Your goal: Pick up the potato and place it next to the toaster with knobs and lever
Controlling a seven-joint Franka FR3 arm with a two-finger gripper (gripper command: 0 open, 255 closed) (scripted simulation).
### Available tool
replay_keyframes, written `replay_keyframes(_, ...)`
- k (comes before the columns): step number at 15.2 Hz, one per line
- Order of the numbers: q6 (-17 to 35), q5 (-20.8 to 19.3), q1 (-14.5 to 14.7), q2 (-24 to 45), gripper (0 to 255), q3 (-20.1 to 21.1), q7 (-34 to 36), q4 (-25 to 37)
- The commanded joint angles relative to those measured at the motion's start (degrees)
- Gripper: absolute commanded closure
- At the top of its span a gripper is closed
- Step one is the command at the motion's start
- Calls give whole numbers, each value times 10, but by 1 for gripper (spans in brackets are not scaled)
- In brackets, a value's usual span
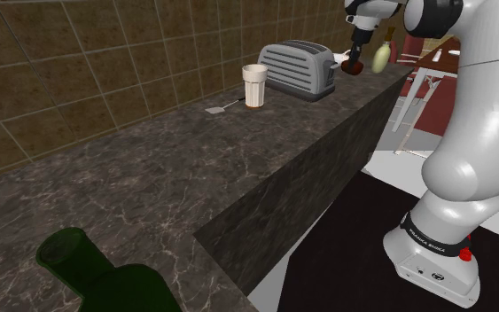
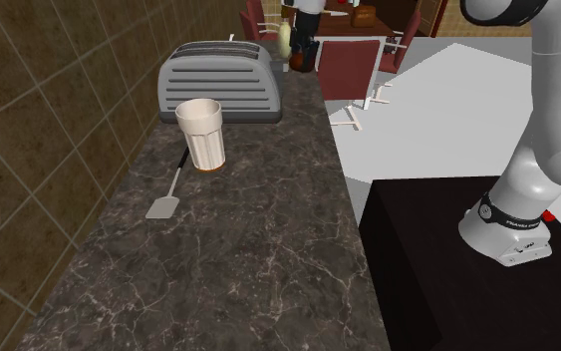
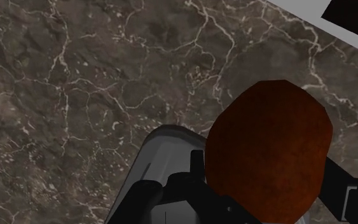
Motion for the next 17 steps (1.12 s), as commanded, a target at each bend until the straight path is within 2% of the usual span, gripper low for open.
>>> replay_keyframes(1, 14, 2, 0, 3, 255, 1, -3, -11)
replay_keyframes(17, 118, 24, 0, 36, 255, 12, -24, -86)
